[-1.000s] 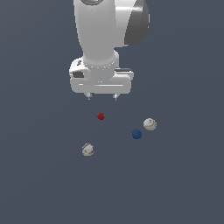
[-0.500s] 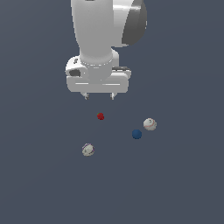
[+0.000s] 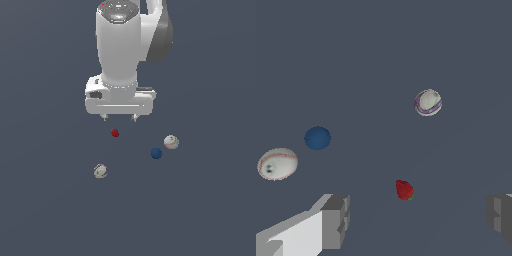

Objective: Pick up a designated object from a clutter of objects.

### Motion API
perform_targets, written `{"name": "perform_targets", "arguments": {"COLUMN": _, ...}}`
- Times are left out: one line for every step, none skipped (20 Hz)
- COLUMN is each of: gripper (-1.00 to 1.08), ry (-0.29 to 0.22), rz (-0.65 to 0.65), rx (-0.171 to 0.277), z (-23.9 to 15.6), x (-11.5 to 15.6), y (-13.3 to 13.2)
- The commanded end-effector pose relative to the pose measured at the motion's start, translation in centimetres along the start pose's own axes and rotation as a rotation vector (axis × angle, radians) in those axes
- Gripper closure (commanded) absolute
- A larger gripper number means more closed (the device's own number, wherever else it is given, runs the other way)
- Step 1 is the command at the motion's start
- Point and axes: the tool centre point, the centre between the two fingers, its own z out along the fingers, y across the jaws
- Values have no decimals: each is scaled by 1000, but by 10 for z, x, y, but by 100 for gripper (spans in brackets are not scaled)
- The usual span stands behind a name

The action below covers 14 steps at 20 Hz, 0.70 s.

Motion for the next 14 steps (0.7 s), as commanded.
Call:
{"name": "perform_targets", "arguments": {"gripper": -92, "ry": 3, "rz": -4, "rx": -2, "z": 14, "x": 6, "y": -12}}
{"name": "perform_targets", "arguments": {"gripper": -92, "ry": 5, "rz": -6, "rx": -2, "z": 20, "x": 8, "y": -18}}
{"name": "perform_targets", "arguments": {"gripper": -92, "ry": 8, "rz": -8, "rx": -2, "z": 27, "x": 11, "y": -24}}
{"name": "perform_targets", "arguments": {"gripper": -92, "ry": 10, "rz": -10, "rx": -3, "z": 34, "x": 14, "y": -31}}
{"name": "perform_targets", "arguments": {"gripper": -92, "ry": 12, "rz": -13, "rx": -2, "z": 43, "x": 16, "y": -38}}
{"name": "perform_targets", "arguments": {"gripper": -92, "ry": 15, "rz": -15, "rx": -2, "z": 51, "x": 19, "y": -46}}
{"name": "perform_targets", "arguments": {"gripper": -92, "ry": 18, "rz": -18, "rx": -1, "z": 60, "x": 21, "y": -55}}
{"name": "perform_targets", "arguments": {"gripper": -92, "ry": 21, "rz": -20, "rx": 0, "z": 70, "x": 23, "y": -64}}
{"name": "perform_targets", "arguments": {"gripper": -92, "ry": 24, "rz": -23, "rx": 1, "z": 80, "x": 25, "y": -73}}
{"name": "perform_targets", "arguments": {"gripper": -92, "ry": 27, "rz": -26, "rx": 3, "z": 90, "x": 26, "y": -83}}
{"name": "perform_targets", "arguments": {"gripper": -92, "ry": 30, "rz": -29, "rx": 5, "z": 100, "x": 27, "y": -92}}
{"name": "perform_targets", "arguments": {"gripper": -92, "ry": 32, "rz": -31, "rx": 8, "z": 109, "x": 28, "y": -101}}
{"name": "perform_targets", "arguments": {"gripper": -92, "ry": 34, "rz": -33, "rx": 10, "z": 118, "x": 28, "y": -110}}
{"name": "perform_targets", "arguments": {"gripper": -92, "ry": 37, "rz": -36, "rx": 13, "z": 126, "x": 28, "y": -118}}
